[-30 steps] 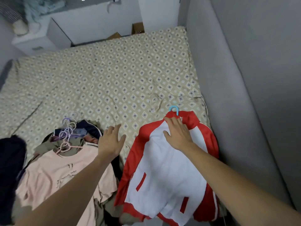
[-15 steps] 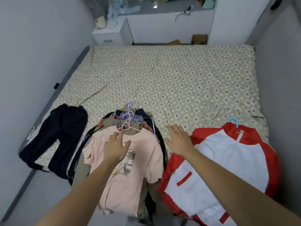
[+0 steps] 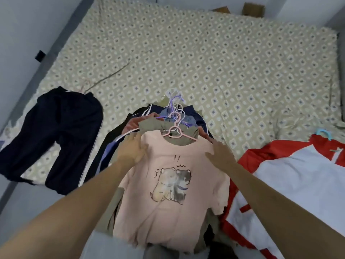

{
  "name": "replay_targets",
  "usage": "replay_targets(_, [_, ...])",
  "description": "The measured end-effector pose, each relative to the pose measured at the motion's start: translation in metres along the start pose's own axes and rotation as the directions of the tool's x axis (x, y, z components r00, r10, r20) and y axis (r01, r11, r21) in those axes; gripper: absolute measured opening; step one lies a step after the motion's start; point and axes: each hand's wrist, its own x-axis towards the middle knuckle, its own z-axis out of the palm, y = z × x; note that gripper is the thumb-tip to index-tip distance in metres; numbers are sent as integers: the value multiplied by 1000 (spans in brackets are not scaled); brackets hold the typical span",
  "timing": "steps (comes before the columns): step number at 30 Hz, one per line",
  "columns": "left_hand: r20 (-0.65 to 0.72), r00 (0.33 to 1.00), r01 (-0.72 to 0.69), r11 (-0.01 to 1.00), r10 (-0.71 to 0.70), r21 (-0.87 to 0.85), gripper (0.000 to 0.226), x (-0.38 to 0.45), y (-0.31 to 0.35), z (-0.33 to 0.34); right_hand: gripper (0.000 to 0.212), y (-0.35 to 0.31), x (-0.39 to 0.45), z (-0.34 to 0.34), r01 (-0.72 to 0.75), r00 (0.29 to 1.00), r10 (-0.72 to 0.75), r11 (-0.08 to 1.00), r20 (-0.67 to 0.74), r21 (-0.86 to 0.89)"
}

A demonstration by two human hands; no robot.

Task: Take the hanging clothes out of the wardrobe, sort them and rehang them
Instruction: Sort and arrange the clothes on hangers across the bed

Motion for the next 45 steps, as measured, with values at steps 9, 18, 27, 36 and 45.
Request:
replay_targets(9, [201, 979, 44, 997, -32, -56, 58, 48, -33, 33, 26, -3, 38, 31, -46, 999, 44, 996, -23, -72])
replay_targets(18, [218, 976, 33, 999, -30, -8, 49, 38, -26, 31, 37, -18, 11, 40, 46, 999, -46, 998, -16, 41])
replay_targets(27, [-47, 989, -145, 978, 140, -149, 45, -18, 11, -18, 22, -14, -59, -31, 225, 951, -201, 971, -234, 84])
replay_targets(36, [-386, 887, -340, 924, 253, -176, 39, -168, 97, -79, 14, 10, -222, -119, 455, 826, -402, 890, -395, 46])
replay_targets(45, [-531, 766, -469, 880, 362, -78, 38, -303, 190, -93, 21, 69, -373, -182, 508, 696, -470, 857, -543, -89])
